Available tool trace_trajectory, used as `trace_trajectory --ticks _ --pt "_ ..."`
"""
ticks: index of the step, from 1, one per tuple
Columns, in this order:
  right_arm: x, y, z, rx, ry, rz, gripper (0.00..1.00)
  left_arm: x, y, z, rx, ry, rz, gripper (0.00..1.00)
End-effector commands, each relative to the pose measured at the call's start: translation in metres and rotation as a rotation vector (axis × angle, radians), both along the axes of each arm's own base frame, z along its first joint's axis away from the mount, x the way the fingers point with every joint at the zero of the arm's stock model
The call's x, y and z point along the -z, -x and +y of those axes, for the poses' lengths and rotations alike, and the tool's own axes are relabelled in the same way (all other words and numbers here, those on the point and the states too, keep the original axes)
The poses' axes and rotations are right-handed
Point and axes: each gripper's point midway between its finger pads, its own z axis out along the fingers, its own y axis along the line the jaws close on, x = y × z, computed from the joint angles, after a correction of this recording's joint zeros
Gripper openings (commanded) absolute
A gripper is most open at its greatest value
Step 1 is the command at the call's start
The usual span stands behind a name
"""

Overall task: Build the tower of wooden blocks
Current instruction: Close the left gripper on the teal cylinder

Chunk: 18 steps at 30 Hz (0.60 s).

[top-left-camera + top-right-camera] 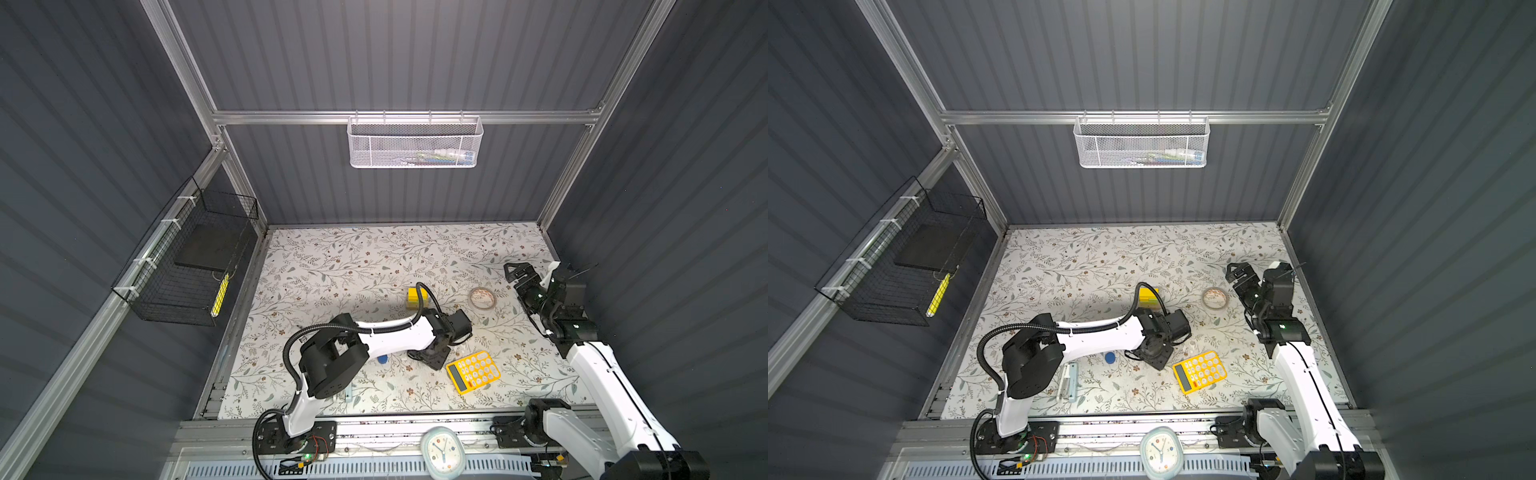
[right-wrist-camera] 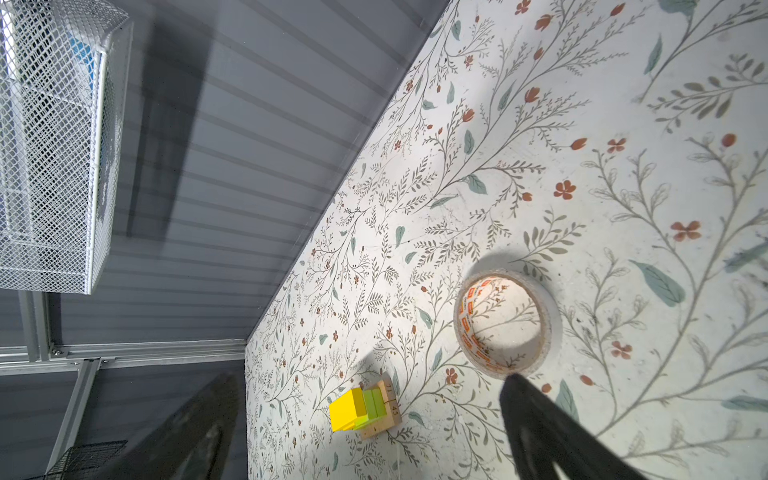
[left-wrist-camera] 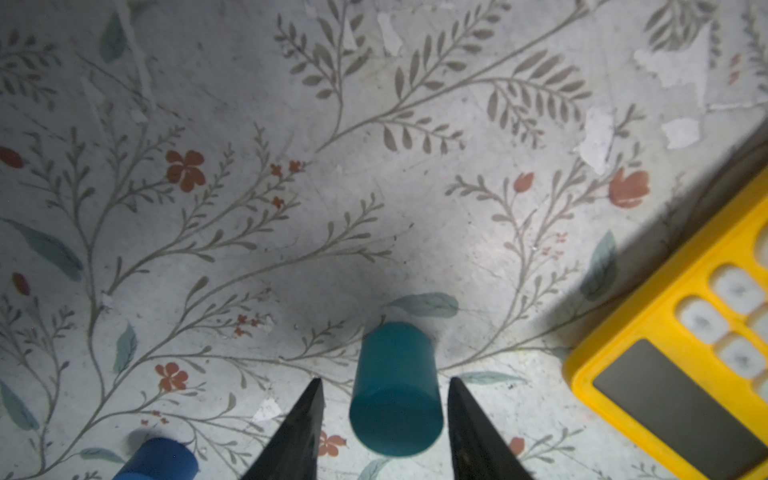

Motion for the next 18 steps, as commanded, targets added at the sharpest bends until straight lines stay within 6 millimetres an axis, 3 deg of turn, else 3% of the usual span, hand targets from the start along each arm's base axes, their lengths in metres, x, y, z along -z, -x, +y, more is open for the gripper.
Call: trace_trajectory --ticks 1,18 --pt "-0.0066 -0.002 -0.0008 -0.003 0.005 -0.018 0.99 -0.0028 0.0032 -0.0001 -0.011 -0.004 0.017 0.48" --pt "-0.0057 -0.0019 -0.0004 -0.007 0.003 -0.015 0.99 -0.005 0.0048 -0.0021 -0.011 0.014 0.022 0.37"
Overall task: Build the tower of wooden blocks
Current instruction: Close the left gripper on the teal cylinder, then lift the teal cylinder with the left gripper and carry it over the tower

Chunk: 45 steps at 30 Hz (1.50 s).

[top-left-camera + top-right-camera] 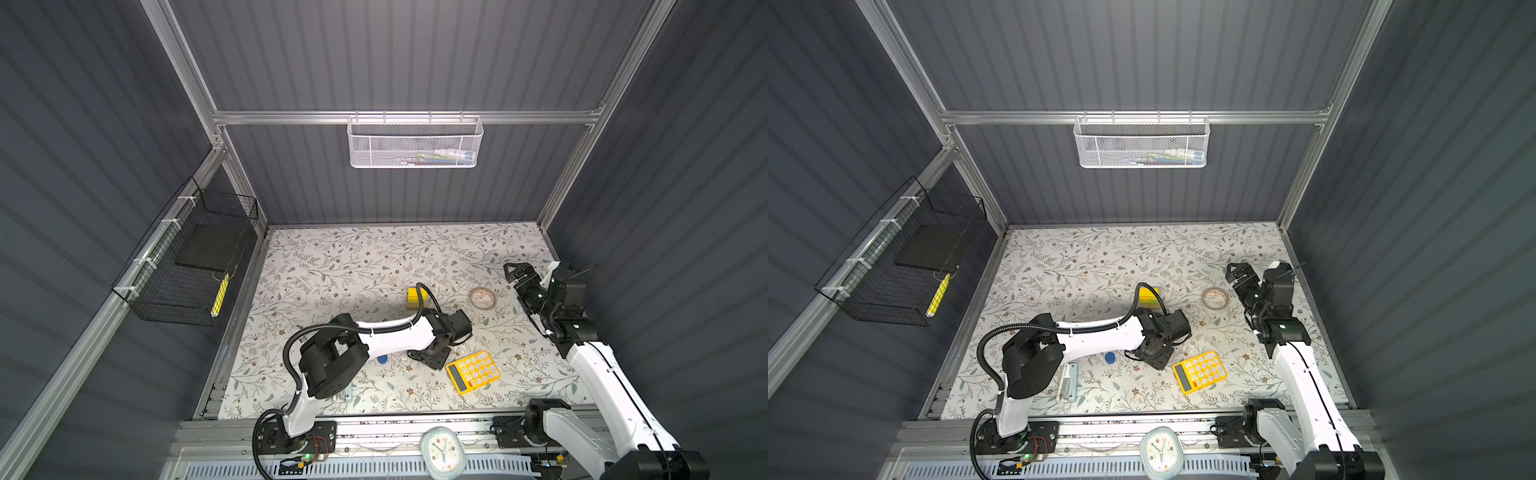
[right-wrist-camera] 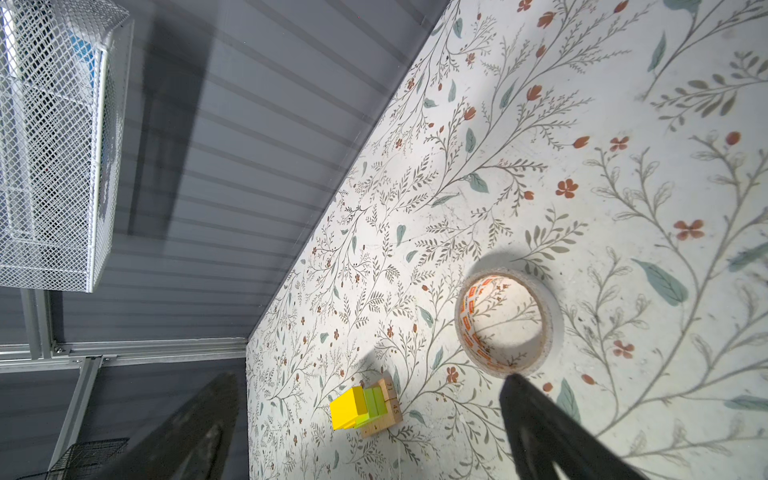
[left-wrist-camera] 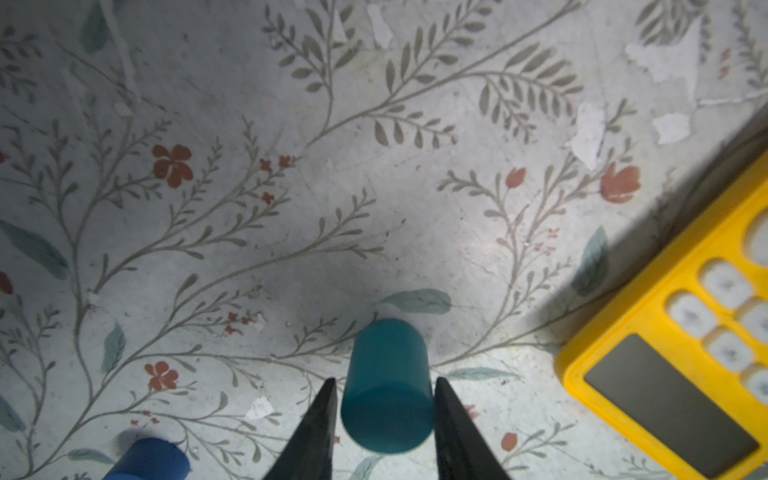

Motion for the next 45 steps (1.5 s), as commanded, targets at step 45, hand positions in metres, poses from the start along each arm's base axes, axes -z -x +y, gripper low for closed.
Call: trace_trajectory --ticks 45 --pt "-0.006 -0.007 0.001 -0.021 -0.005 -0.025 0.99 -0.14 -0.116 0.02 0.006 0.052 -0.16 0.19"
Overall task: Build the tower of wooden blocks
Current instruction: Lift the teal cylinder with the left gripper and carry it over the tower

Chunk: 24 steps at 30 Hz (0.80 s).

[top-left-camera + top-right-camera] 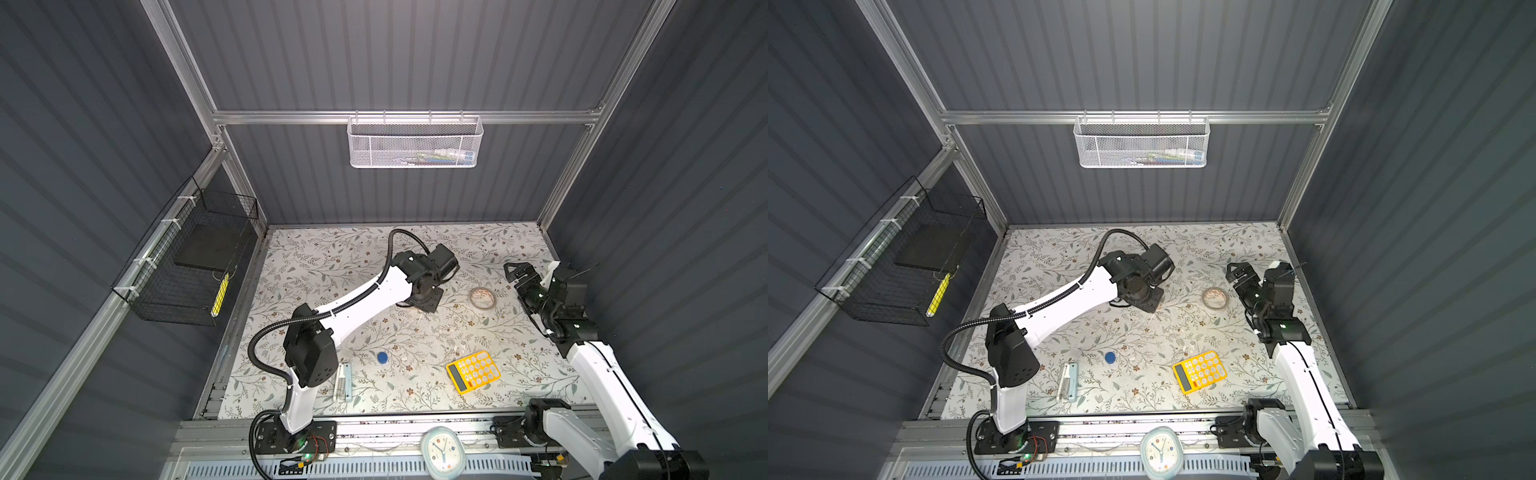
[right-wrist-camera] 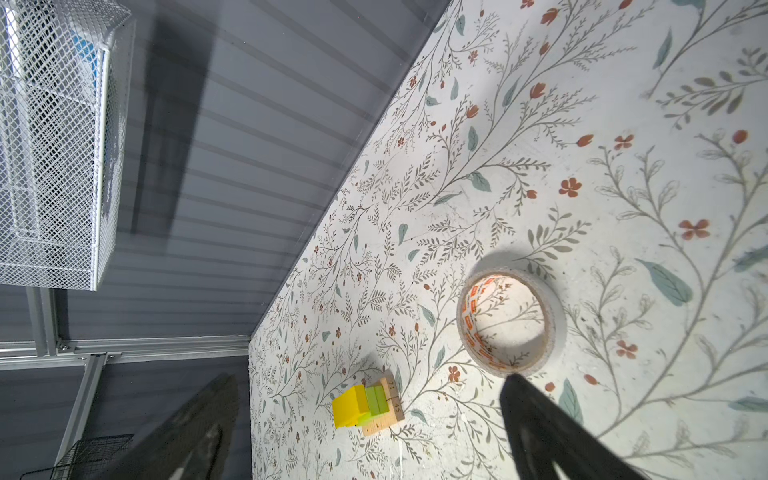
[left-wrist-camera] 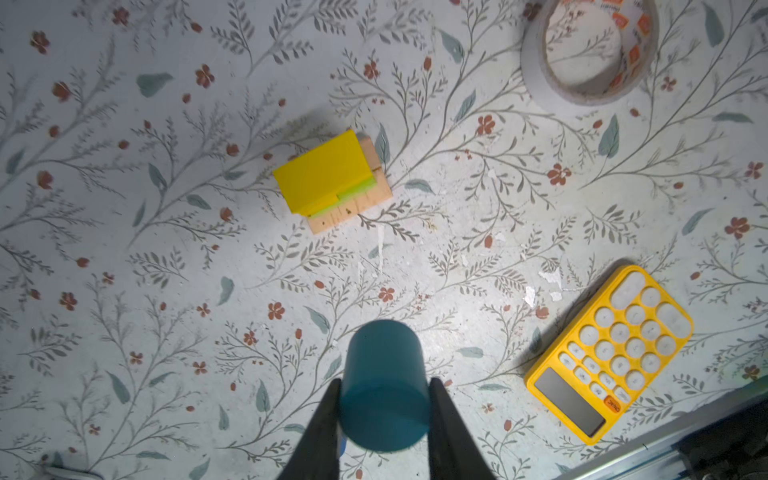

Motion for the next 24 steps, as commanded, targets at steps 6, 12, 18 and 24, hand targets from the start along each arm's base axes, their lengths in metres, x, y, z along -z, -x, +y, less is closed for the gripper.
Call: trace_trajectory --ticks 6,12,18,24 --pt "-0.003 -0.011 0.005 -0.035 -0.011 -0.017 0.99 0.011 -0.024 0.006 0.069 -0.113 0.041 0.2" --pt "0.0 -0.015 0.004 -0.037 -0.014 -0.013 0.99 0.019 -0.043 0.007 0.058 -0.093 0.068 0.2" --pt "0.0 -0.019 0.006 -0.056 -0.022 -0.012 0.99 0.031 -0.053 0.006 0.05 -0.087 0.085 0.21" --pt "0.003 -0.021 0.007 -0.063 -0.025 -0.003 0.99 0.041 -0.061 0.0 0.05 -0.074 0.104 0.21"
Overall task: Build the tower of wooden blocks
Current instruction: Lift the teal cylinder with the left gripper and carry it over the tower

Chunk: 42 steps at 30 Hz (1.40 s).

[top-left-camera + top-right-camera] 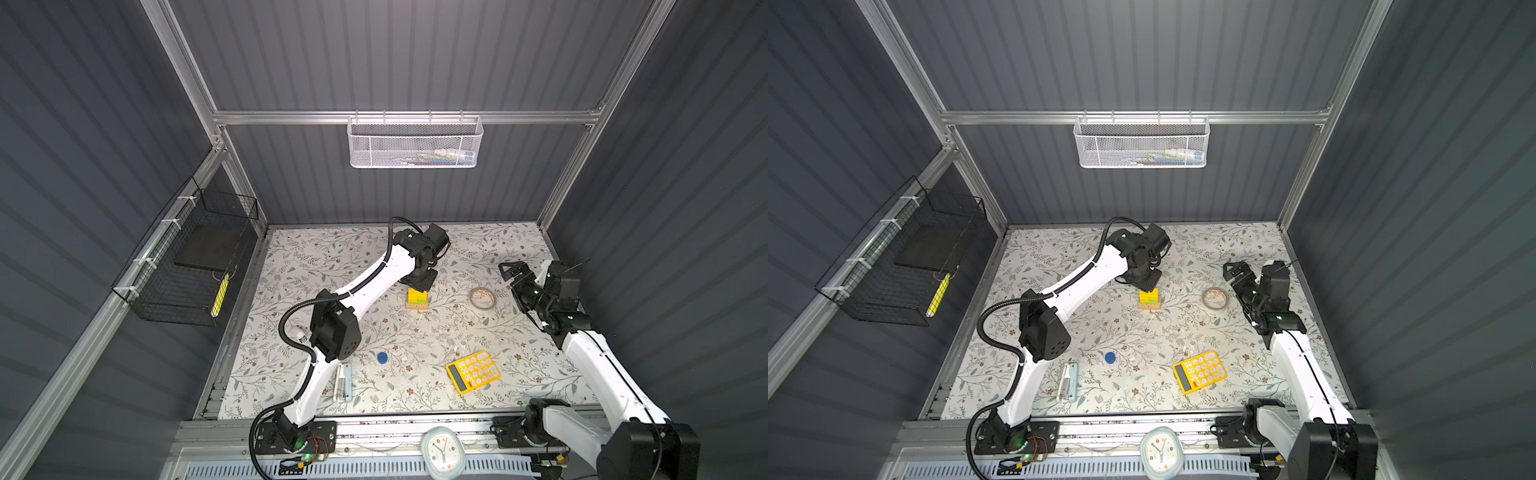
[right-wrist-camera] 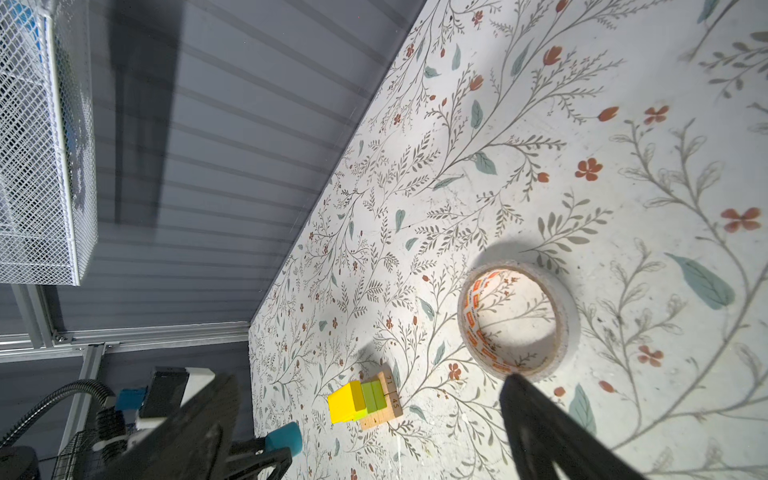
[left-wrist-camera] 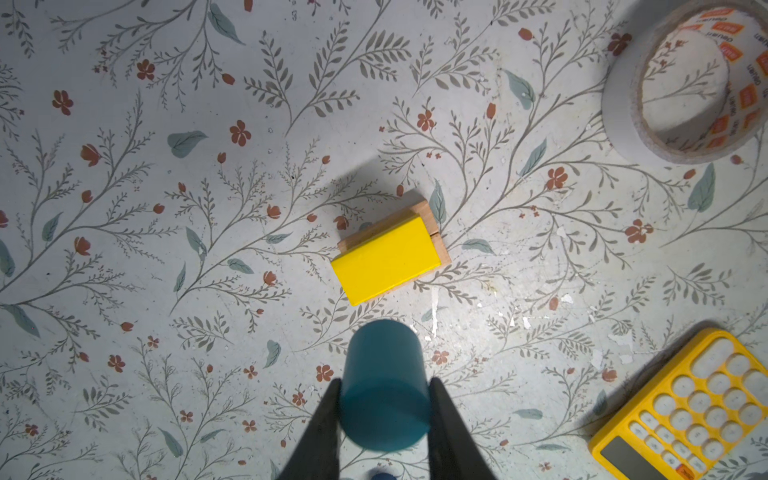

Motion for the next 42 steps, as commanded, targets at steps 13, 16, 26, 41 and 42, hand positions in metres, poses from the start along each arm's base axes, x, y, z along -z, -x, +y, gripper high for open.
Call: trace_trajectory --ticks 13,16,26,41,42 --pt "-0.013 -0.01 0.0 -0.02 -0.003 -0.038 0.99 0.028 -0.005 -0.003 0.025 -0.032 0.057 0.21" --pt "-0.012 -0.011 0.0 -0.024 -0.007 -0.036 0.99 0.032 -0.007 -0.003 0.022 -0.037 0.056 0.21" --pt "-0.009 -0.013 0.001 -0.028 -0.011 -0.03 0.99 0.04 -0.014 0.001 0.007 -0.045 0.06 0.22" --pt "-0.008 -0.015 0.001 -0.032 -0.014 -0.028 0.99 0.043 -0.019 -0.003 -0.003 -0.019 0.062 0.21" --pt "-0.009 -0.015 0.001 -0.033 -0.014 -0.028 0.99 0.043 -0.02 -0.003 -0.004 -0.016 0.062 0.21"
